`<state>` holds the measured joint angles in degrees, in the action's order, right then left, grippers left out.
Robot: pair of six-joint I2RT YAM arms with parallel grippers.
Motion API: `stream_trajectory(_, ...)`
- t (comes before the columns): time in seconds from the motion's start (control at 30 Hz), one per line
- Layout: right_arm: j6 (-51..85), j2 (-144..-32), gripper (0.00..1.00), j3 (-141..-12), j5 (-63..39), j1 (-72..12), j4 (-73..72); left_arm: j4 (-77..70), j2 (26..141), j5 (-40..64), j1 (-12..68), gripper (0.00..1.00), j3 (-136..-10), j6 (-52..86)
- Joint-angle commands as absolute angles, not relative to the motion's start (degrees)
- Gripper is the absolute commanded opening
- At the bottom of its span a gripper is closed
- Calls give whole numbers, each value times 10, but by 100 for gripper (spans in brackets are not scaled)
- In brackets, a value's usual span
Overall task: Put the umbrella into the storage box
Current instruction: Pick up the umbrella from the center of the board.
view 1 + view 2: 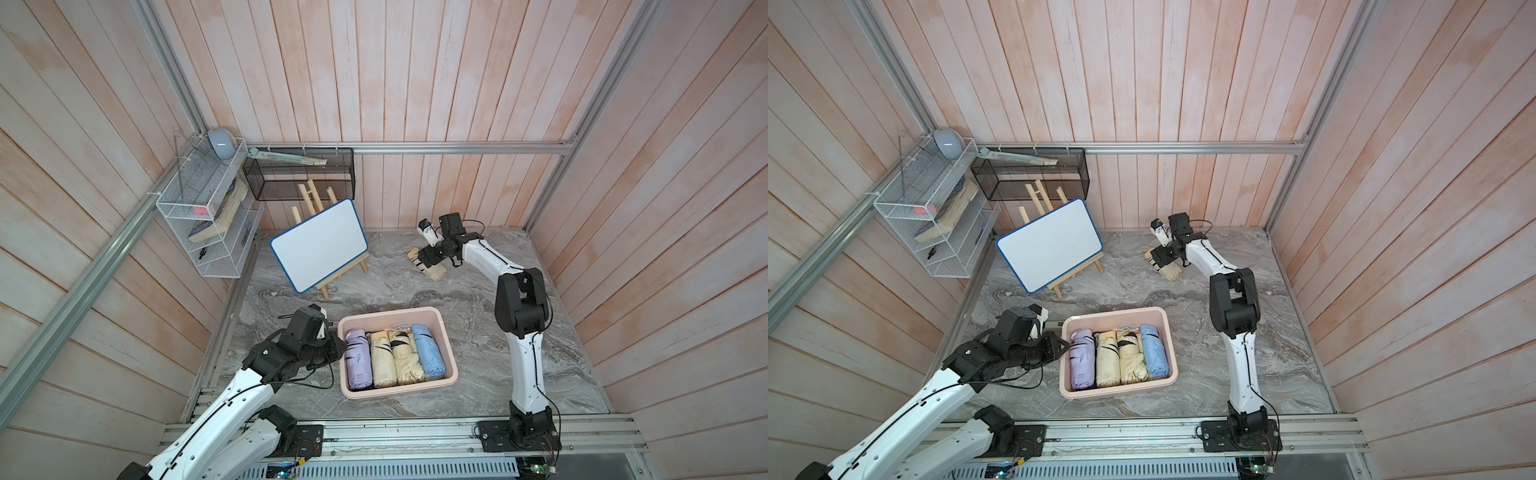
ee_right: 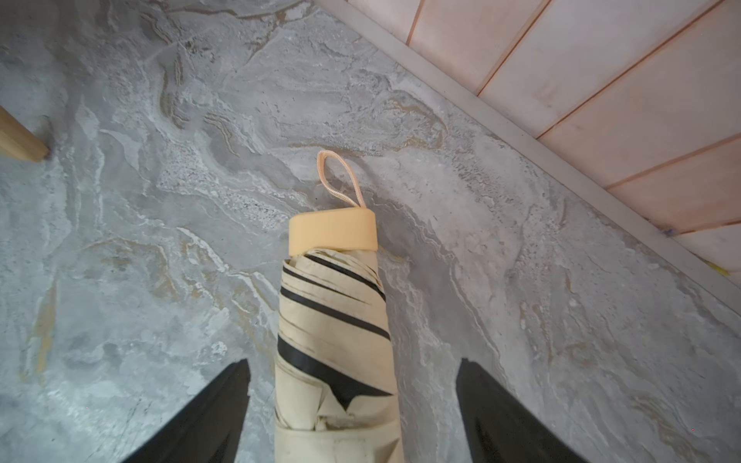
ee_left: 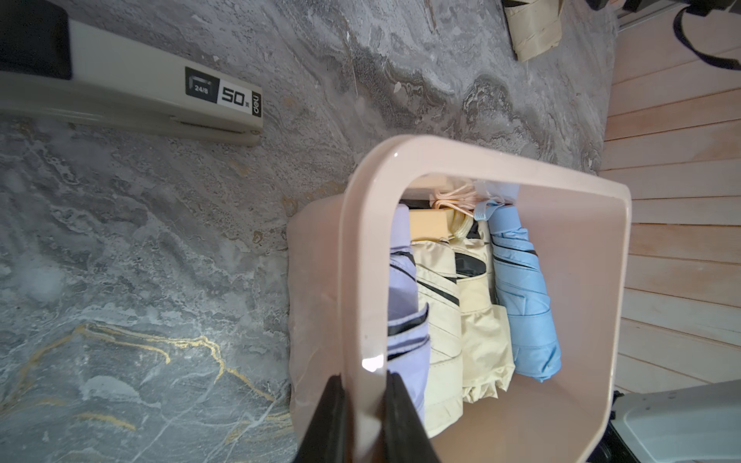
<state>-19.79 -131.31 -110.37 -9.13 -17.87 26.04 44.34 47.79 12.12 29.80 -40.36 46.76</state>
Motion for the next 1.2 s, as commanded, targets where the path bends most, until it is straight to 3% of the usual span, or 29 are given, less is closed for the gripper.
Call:
stream_trajectory(0.0, -214, -1342, 87, -1129, -96, -180, 297, 447, 467, 109, 294, 8, -407, 477)
stream_trajectory(0.5, -207, -1394, 82, -1147, -43, -195, 283, 447, 467, 106, 294, 7, -409, 477)
stream_trajectory(0.6, -206, -1397, 77, -1147, -43, -195, 282, 447, 467, 105, 294, 7, -411, 476)
stream_trajectory(0.83, -205, -1379, 55, -1133, -26, -196, 293, 436, 472, 99, 295, 6, -415, 475)
stream_trajectory(1.17, -145, -1220, 47, -986, -47, -194, 222, 405, 475, 84, 294, 3, -410, 485)
